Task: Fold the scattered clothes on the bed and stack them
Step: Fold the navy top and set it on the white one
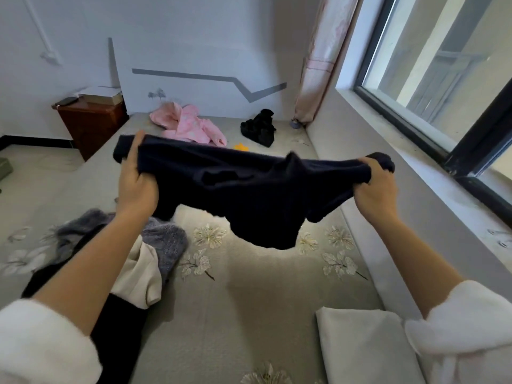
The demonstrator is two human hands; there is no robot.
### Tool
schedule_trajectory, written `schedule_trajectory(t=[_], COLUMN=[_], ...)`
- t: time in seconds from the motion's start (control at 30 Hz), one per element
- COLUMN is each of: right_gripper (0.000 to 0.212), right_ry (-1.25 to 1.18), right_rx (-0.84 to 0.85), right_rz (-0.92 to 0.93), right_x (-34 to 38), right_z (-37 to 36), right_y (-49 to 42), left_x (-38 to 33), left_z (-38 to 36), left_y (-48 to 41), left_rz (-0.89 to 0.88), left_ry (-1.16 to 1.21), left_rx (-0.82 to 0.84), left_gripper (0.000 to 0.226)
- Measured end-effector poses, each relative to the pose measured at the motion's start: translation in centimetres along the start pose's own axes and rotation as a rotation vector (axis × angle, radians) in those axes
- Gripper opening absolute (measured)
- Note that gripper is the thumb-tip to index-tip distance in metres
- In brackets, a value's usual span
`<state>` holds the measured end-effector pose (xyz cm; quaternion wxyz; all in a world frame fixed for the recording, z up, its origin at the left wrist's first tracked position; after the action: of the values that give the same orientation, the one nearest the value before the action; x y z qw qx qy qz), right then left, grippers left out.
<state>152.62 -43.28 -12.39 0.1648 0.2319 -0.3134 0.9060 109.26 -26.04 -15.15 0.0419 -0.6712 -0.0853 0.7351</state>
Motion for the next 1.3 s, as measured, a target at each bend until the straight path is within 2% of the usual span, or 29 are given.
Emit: schedule_trajectory(t=[0.1,0.2,0.27,0.33,0.53,0.63,0.73,0.87,0.93,1.0,1.1,1.2,1.23,1.3], right_gripper=[0.052,0.051,0.051,0.052,0.051,0.053,0.057,0.059,0.061,0.064,0.055,0.038,0.034,0.031], right_ry=[0.126,0.177,0.194,0.225,0.367,0.427,0.418,0.346,0.274,0.137,0.009,-0.136,-0.243,-0.389], right_rx=[0.088,0.139,0.208,0.321,0.695,0.881,1.004,1.108,1.111,0.956,0.602,0.587,0.609,0.634], right_rz=[-0.026,-0.025,-0.044,-0.093,-0.21,-0.26,-0.334,-0.436,-0.514,-0.624,-0.897,-1.264,-1.39,-1.511], right_x=[-1.8,-3.6,-5.0,-6.8,-12.7,-14.0,-15.5,-17.1,-17.6,-17.3,-16.5,-15.4,-14.5,-12.9], right_z=[-0.8,-2.4,-4.2,-6.5,-13.5,-15.9,-17.8,-19.7,-20.4,-20.7,-19.9,-22.9,-24.5,-27.1], right_y=[3.6,8.4,12.1,16.2,28.9,34.5,39.2,45.0,47.6,49.3,51.9,57.5,59.4,61.4], left_x=[3.6,7.8,11.1,15.8,30.6,35.0,38.6,41.8,43.5,44.3,44.3,45.8,46.2,46.5], left_z=[1.6,2.5,3.5,4.2,5.9,6.5,6.8,6.9,7.1,7.1,7.9,7.0,5.9,3.8], left_y=[3.8,9.2,12.5,15.4,23.7,27.8,31.7,35.0,36.7,38.2,39.8,43.8,45.0,46.1], left_rz=[-0.045,-0.048,-0.033,0.021,0.346,0.515,0.709,0.851,0.959,1.073,1.189,1.446,1.515,1.572], left_ry=[-0.151,-0.339,-0.421,-0.55,-1.074,-1.221,-1.264,-1.198,-1.081,-0.885,-0.641,-0.308,-0.218,-0.181], left_rx=[-0.024,0.008,0.035,0.097,0.35,0.47,0.605,0.672,0.652,0.534,0.146,-0.121,-0.128,-0.062], left_gripper=[0.062,0.053,0.049,0.054,0.067,0.067,0.065,0.066,0.068,0.072,0.059,0.03,0.017,0.018])
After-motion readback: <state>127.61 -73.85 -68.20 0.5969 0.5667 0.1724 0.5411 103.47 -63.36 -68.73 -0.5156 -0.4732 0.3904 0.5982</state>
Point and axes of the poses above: each hand's wrist, its own y-axis away from the middle knuckle, its own z-axis out of the back of the hand, x = y × z, the point moved 10 cm from there along -y, towards the middle knuckle, and after that the axes turned 12 degrees about z, right-handed, at the moved point
